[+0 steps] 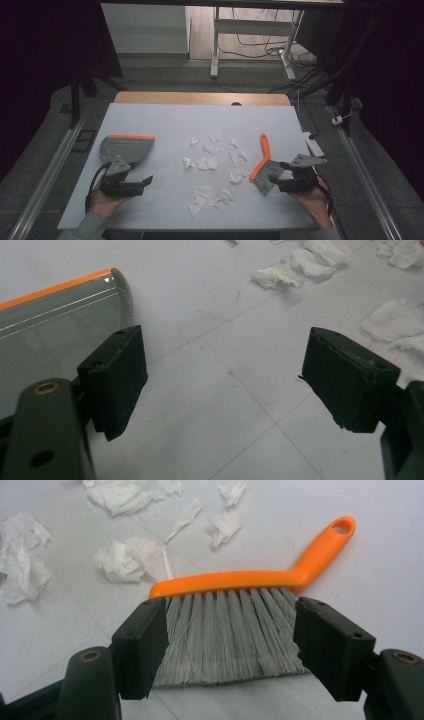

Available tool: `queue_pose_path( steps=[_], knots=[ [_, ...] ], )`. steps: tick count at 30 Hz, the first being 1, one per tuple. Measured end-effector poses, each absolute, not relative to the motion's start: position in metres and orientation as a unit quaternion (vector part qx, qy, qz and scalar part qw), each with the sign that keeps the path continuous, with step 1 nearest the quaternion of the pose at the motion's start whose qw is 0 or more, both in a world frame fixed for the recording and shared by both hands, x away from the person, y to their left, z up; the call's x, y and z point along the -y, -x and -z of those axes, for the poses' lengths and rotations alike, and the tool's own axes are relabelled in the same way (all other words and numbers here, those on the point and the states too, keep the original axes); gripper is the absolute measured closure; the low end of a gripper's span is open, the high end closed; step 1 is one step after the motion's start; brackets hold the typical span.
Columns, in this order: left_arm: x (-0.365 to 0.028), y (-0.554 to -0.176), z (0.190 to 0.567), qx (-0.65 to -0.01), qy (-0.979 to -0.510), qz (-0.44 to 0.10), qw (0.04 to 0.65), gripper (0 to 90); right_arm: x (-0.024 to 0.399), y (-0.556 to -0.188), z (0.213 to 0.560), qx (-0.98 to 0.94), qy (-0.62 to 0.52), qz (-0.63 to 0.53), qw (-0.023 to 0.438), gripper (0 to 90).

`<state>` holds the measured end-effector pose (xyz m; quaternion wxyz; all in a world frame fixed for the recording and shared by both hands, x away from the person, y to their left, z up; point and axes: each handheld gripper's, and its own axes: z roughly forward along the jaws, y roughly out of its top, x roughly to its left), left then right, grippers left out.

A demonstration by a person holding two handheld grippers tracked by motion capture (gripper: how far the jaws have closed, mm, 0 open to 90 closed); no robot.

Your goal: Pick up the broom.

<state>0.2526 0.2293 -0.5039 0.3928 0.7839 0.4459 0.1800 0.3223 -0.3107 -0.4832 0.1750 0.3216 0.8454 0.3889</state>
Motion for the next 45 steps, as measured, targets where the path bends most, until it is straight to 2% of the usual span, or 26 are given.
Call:
queue_pose_path(
  steps=[30, 38, 45],
  knots=[
    [-0.225, -0.254, 0.499, -0.435, -0.787, -0.187, 0.395, 20.1, 0.302, -0.316, 0.477, -0.847, -0.321, -0.379, 0.191, 32.0],
    [-0.225, -0.254, 0.5, -0.434, -0.79, -0.186, 0.391, 20.3, 0.298, -0.32, 0.473, -0.853, -0.327, -0.367, 0.176, 32.4],
    [-0.223, -0.255, 0.501, -0.429, -0.795, -0.185, 0.386, 20.4, 0.291, -0.323, 0.464, -0.852, -0.332, -0.361, 0.181, 32.5]
  ],
)
